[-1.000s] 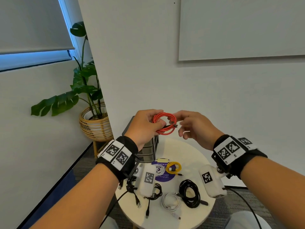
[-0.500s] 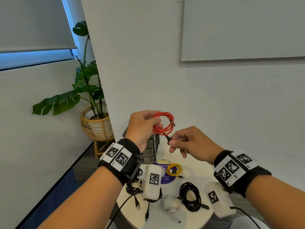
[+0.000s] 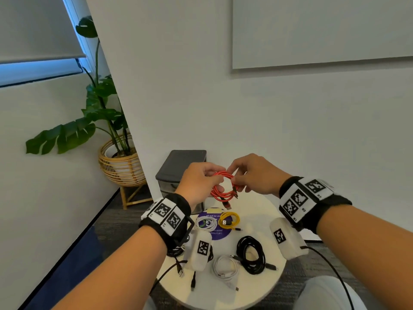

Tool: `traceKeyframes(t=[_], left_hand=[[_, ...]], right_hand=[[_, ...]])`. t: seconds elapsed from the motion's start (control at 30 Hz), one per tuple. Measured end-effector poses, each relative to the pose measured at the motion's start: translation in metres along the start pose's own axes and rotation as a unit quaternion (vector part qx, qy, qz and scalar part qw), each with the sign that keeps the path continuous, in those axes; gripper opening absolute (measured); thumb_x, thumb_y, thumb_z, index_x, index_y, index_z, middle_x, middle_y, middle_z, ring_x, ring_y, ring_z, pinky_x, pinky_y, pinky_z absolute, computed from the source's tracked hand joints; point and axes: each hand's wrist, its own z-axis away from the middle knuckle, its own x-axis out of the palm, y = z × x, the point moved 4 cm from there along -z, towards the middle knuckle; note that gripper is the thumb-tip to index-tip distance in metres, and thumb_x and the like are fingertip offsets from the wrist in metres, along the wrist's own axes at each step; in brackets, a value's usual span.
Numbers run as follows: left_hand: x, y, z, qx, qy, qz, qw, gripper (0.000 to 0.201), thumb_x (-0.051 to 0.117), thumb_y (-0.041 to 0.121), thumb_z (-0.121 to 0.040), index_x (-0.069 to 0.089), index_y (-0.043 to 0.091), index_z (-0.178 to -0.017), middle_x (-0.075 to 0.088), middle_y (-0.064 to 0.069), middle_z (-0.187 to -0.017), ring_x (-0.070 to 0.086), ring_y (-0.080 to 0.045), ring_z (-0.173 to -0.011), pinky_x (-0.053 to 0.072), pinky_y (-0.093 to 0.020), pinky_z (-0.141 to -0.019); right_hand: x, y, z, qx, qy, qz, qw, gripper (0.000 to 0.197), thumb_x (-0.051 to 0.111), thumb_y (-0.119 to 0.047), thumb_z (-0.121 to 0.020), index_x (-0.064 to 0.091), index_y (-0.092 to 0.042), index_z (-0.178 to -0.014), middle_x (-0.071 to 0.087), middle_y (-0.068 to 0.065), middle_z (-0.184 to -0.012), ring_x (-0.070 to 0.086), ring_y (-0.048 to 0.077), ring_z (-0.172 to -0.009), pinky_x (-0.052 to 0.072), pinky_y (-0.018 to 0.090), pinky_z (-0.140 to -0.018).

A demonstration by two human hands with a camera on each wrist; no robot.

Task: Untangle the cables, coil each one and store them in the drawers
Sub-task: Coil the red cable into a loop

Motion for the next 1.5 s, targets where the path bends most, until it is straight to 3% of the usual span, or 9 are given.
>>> traceKeyframes(t=[0.4,0.57,0.63,0.73,0.8,0.93,1.07,1.27,1.5], left_hand=[[0.044,-0.055,-0.017,-0.089,-0.096,0.055,0.99,0.03,0.068,0.009,-0.097,0.065,0.016,-0.125,0.072,-0.019,-0.111,0.077,-0.024,-0.091,0.063,-0.033,-0.078],[0.072,-0.088,-0.037,-0.08,-0.135,-0.134,0.979,0.034,0.065,0.02,-0.099,0.062,0.021,-0.133,0.071,0.001,-0.11,0.072,-0.017,-0.096,0.061,-0.03,-0.084],[0.081,-0.1,-0.047,-0.071,-0.165,-0.244,0.953,0.041,0.064,0.027,-0.098,0.058,0.023,-0.138,0.066,0.001,-0.123,0.065,-0.017,-0.11,0.055,-0.033,-0.096],[0.091,-0.115,-0.054,-0.096,-0.245,-0.343,0.902,0.061,0.068,0.035,-0.095,0.045,0.025,-0.151,0.049,-0.006,-0.147,0.051,-0.025,-0.132,0.046,-0.038,-0.108],[0.098,-0.124,-0.056,-0.097,-0.28,-0.401,0.867,0.073,0.073,0.04,-0.091,0.039,0.026,-0.154,0.042,-0.007,-0.152,0.047,-0.029,-0.136,0.043,-0.043,-0.112],[0.103,-0.136,-0.062,-0.085,-0.267,-0.46,0.843,0.073,0.077,0.04,-0.087,0.042,0.031,-0.15,0.043,-0.004,-0.144,0.048,-0.031,-0.131,0.046,-0.047,-0.109],[0.104,-0.139,-0.067,-0.081,-0.258,-0.468,0.841,0.065,0.077,0.038,-0.087,0.047,0.031,-0.145,0.044,-0.004,-0.137,0.053,-0.03,-0.122,0.05,-0.046,-0.103],[0.105,-0.14,-0.067,-0.076,-0.253,-0.477,0.838,0.067,0.078,0.038,-0.086,0.047,0.031,-0.145,0.043,-0.004,-0.137,0.053,-0.029,-0.122,0.05,-0.044,-0.103],[0.102,-0.137,-0.065,-0.072,-0.262,-0.463,0.844,0.071,0.078,0.044,-0.086,0.045,0.03,-0.147,0.044,-0.004,-0.141,0.052,-0.029,-0.125,0.049,-0.044,-0.104]], right_hand=[[0.022,0.091,-0.012,0.144,0.0,-0.104,0.984,0.009,0.068,-0.001,-0.092,0.075,-0.006,-0.096,0.076,0.019,-0.084,0.07,0.022,-0.069,0.06,0.03,-0.069],[0.029,0.148,-0.013,0.237,-0.02,-0.066,0.969,0.008,0.068,-0.004,-0.092,0.074,-0.008,-0.095,0.076,0.013,-0.082,0.067,0.018,-0.069,0.054,0.026,-0.062],[0.031,0.169,-0.011,0.27,-0.021,-0.047,0.961,0.007,0.068,-0.003,-0.092,0.074,-0.006,-0.094,0.074,0.012,-0.081,0.066,0.02,-0.068,0.056,0.028,-0.062],[0.039,0.186,-0.013,0.296,-0.036,-0.04,0.954,0.01,0.068,-0.004,-0.092,0.074,0.0,-0.097,0.075,0.019,-0.092,0.066,0.024,-0.072,0.06,0.038,-0.08],[0.044,0.191,-0.018,0.298,-0.031,-0.041,0.953,0.011,0.069,-0.007,-0.091,0.074,0.0,-0.098,0.075,0.02,-0.095,0.067,0.026,-0.074,0.06,0.04,-0.084],[0.053,0.192,-0.027,0.275,-0.031,-0.004,0.961,0.016,0.069,-0.012,-0.091,0.073,-0.004,-0.104,0.07,0.011,-0.094,0.064,0.026,-0.087,0.058,0.038,-0.088],[0.057,0.194,-0.032,0.269,-0.03,0.007,0.963,0.018,0.064,-0.014,-0.094,0.072,-0.006,-0.109,0.065,0.007,-0.088,0.062,0.026,-0.089,0.056,0.037,-0.087],[0.06,0.193,-0.033,0.272,-0.019,0.019,0.962,0.015,0.061,-0.008,-0.094,0.073,-0.009,-0.104,0.061,0.0,-0.076,0.063,0.023,-0.082,0.054,0.028,-0.069],[0.059,0.188,-0.034,0.26,-0.02,0.063,0.963,0.018,0.059,-0.011,-0.094,0.073,-0.011,-0.106,0.07,0.008,-0.104,0.068,0.027,-0.099,0.059,0.037,-0.087]])
